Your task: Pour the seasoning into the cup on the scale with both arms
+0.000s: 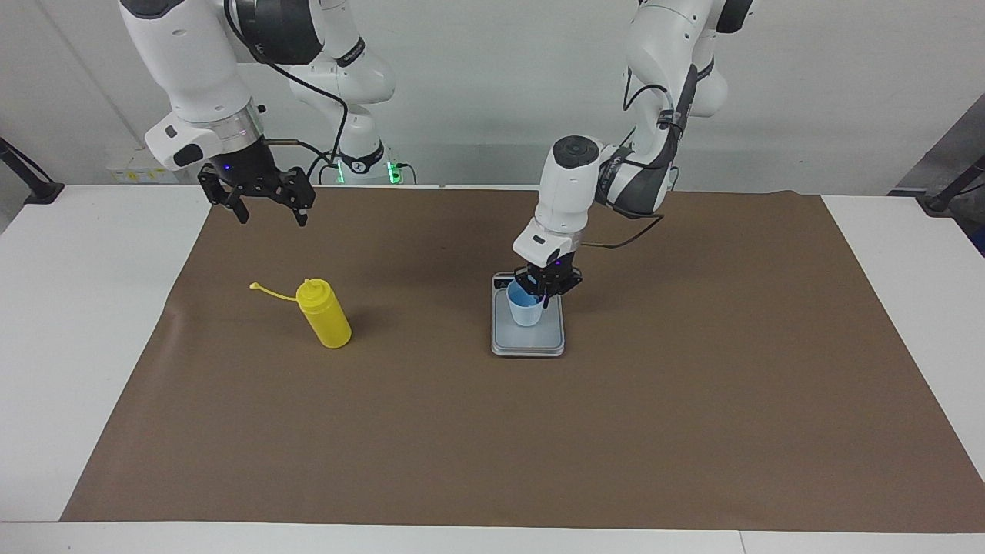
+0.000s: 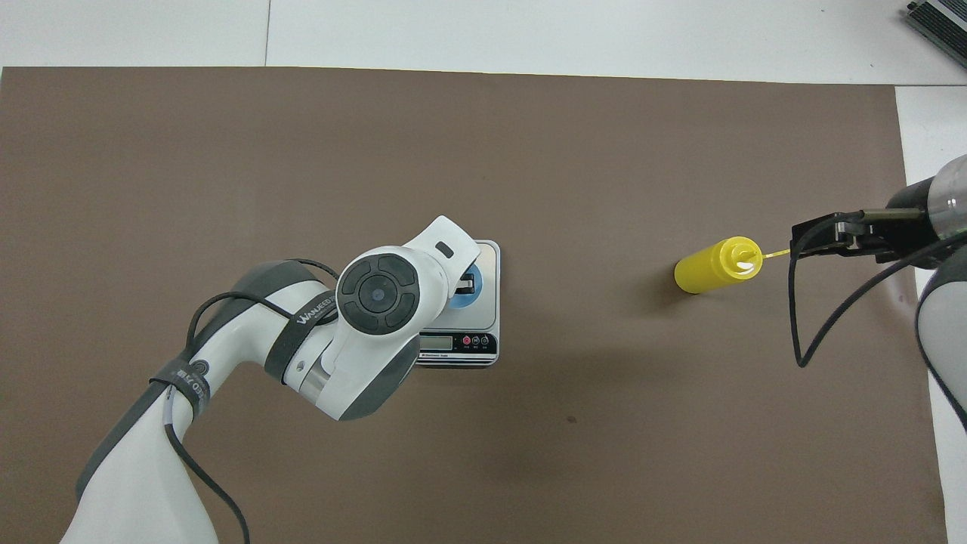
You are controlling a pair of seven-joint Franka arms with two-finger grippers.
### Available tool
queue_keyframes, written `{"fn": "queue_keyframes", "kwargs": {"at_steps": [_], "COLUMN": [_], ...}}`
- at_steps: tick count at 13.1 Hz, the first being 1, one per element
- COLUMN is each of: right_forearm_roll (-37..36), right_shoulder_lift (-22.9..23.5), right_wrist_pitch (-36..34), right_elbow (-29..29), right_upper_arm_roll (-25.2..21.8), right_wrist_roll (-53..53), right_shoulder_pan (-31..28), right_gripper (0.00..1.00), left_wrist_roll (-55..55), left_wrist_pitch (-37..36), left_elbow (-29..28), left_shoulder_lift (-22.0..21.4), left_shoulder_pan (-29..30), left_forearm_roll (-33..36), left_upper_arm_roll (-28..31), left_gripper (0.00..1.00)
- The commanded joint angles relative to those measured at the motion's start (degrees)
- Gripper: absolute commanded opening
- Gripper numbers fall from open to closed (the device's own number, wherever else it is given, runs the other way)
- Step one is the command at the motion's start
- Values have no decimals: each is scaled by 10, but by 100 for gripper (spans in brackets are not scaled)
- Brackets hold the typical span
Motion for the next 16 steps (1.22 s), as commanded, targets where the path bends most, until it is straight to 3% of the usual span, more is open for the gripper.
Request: {"fn": "queue_keyframes", "kwargs": {"at_steps": [1,8,16], "right_forearm_roll": [9,9,9], "right_shoulder_lift": [-12,-12,-12], "right_wrist_pitch": [10,10,10], "right_elbow": [-15,-15,-15], "right_upper_arm_roll": [2,2,2], "right_wrist_roll": [-9,-9,-9], "right_shoulder_pan": [-7,-7,-7], "right_gripper": [100,100,100], "left_wrist_roll": [-8,84,297], "left_wrist_pitch": [7,-145,-265], "left_elbow": [0,101,107], "left_shoulder_lift": [-9,-45,-136], "left_shoulder_pan": [-1,73,190], "left_forearm_roll": [15,14,-33], "left_upper_arm_roll": [13,15,17], "left_gripper": [100,100,100]}}
